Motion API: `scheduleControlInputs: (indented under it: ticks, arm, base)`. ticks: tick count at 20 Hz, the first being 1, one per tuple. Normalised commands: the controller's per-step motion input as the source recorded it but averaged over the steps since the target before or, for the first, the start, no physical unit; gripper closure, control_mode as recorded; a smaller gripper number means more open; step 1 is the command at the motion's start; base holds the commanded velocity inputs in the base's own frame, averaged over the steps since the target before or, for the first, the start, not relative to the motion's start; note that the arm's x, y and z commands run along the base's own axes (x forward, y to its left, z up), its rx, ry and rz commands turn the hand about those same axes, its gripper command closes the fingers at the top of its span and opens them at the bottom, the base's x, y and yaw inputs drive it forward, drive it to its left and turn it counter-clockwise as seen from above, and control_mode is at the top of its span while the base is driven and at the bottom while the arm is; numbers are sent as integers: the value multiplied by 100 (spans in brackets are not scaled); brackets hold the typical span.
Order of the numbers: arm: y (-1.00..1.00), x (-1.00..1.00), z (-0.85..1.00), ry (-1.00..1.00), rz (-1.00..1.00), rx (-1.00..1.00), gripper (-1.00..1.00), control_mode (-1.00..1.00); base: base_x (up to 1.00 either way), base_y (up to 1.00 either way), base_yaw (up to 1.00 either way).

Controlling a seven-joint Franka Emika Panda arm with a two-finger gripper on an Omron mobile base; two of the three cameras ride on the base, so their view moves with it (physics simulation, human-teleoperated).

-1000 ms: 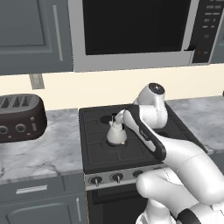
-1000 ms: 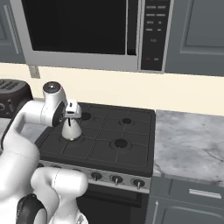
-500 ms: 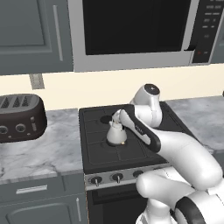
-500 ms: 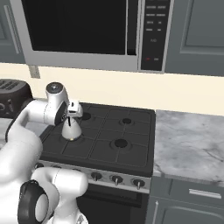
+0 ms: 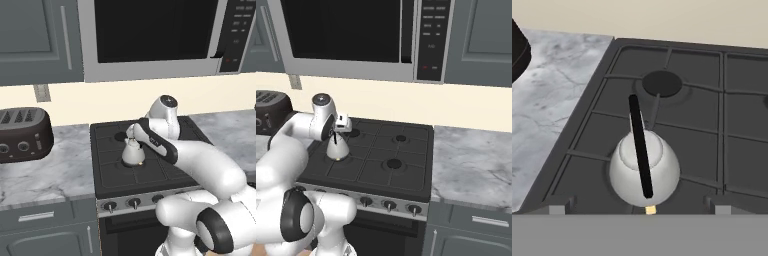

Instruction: The kettle is done boiling. Turn off the stove, then wait for 300 timesteps before moving the kettle to the dining table.

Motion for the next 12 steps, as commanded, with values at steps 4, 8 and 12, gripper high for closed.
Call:
scheduleControlInputs:
  ticks: [4, 8, 12]
  arm:
    - [9, 19, -12, 0, 0, 0, -100, -100]
    - [5, 22, -13, 0, 0, 0, -100, -100]
    - [1, 20, -16, 0, 0, 0, -100, -100]
  base:
    - [0, 0, 0]
    - [0, 0, 0]
    - [0, 0, 0]
